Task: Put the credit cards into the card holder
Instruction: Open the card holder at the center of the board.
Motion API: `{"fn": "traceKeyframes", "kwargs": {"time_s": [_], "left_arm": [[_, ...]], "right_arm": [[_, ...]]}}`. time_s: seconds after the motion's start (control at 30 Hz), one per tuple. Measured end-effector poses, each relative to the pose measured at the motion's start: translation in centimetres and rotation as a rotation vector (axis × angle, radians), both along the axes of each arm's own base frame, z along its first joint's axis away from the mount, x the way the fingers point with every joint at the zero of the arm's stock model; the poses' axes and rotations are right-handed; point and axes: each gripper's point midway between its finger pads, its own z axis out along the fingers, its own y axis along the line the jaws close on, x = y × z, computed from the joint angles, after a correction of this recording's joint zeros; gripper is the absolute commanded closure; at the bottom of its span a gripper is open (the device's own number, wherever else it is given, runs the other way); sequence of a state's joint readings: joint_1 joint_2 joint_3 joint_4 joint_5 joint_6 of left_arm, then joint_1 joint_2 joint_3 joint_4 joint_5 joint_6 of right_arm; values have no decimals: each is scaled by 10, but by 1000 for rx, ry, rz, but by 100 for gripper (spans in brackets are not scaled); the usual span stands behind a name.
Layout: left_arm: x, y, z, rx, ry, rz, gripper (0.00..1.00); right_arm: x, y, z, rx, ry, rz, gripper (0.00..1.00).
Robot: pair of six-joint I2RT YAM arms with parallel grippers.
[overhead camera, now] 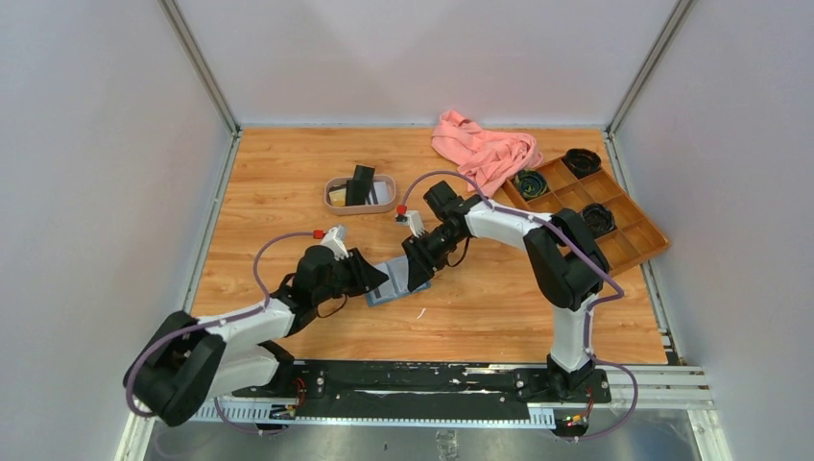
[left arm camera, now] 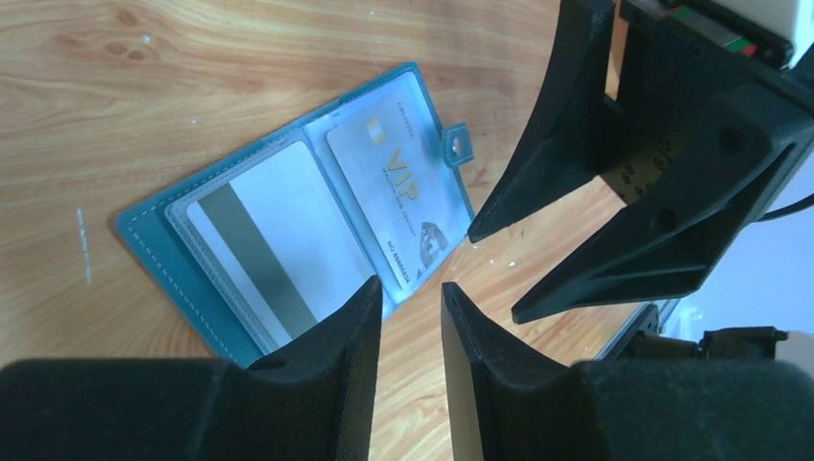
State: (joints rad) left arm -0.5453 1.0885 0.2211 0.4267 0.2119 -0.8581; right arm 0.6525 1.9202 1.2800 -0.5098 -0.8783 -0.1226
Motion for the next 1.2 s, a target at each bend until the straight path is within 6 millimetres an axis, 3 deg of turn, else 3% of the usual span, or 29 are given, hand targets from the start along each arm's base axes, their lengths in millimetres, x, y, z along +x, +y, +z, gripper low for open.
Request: {"fn": "traceKeyframes", "kwargs": {"time_s": [0.27,0.43,0.63,1.2], "left_arm": [[13,-19,-19,0,66,-45,70],[17,-22,-26,6,76,-48,66],[15,-20,-42,31,113,-47,66],[23,-28,-46,0,83,-60,65]], "right_arm": [[14,-11,-11,-31,42,-68,44],[12,-12,-21,-41,96,-82,43],[9,-8,-21,-25,140,-83,44],[12,-5,-8,47,199,-97,44]]}}
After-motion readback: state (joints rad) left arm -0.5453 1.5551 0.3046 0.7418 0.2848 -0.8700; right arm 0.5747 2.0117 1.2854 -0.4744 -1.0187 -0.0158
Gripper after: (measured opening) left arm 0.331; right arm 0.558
